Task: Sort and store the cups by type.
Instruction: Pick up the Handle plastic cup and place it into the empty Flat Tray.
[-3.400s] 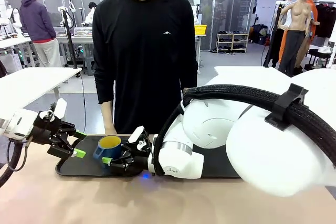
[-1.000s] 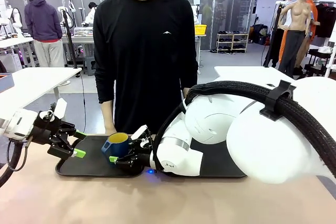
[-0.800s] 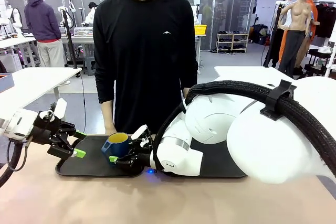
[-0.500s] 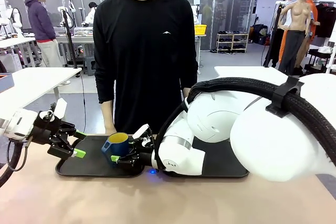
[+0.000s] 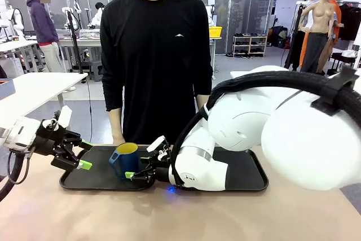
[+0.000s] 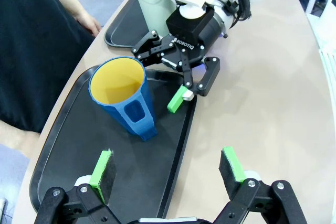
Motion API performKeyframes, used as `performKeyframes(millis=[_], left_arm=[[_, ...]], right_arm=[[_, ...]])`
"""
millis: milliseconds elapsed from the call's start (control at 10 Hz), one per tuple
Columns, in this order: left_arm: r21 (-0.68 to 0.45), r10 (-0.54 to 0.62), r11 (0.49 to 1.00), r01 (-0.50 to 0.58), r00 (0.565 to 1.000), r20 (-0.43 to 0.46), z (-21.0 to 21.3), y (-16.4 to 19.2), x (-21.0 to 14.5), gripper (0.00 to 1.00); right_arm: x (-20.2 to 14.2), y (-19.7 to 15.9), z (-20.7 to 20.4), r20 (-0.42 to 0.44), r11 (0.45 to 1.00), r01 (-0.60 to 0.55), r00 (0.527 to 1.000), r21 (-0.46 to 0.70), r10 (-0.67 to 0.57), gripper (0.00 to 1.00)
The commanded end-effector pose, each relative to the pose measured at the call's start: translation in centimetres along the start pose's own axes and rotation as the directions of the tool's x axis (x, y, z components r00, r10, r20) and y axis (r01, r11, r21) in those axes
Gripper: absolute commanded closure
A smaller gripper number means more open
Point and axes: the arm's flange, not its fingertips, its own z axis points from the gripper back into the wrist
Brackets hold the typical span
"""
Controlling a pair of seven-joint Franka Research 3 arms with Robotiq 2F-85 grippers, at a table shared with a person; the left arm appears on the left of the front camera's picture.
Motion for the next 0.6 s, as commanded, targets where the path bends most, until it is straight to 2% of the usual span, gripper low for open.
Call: performKeyframes(millis=[0, 200, 500], left_arm=[[0.016, -0.013, 1.0, 0.013, 1.0, 0.024, -0.2, -0.1, 0.0, 0.0], [0.016, -0.013, 1.0, 0.013, 1.0, 0.024, -0.2, -0.1, 0.0, 0.0], [0.016, -0.013, 1.0, 0.013, 1.0, 0.024, -0.2, -0.1, 0.0, 0.0]], right_arm=[[-3.4, 7.9, 2.0, -0.034, 0.993, -0.063, 0.998, -0.098, 0.06, 0.0], [-3.2, 8.5, 4.5, -0.082, 0.993, -0.089, 0.993, -0.078, 0.083, 0.0], [-3.3, 9.1, 7.6, -0.11, 0.994, -0.078, 0.992, -0.073, 0.069, 0.0]])
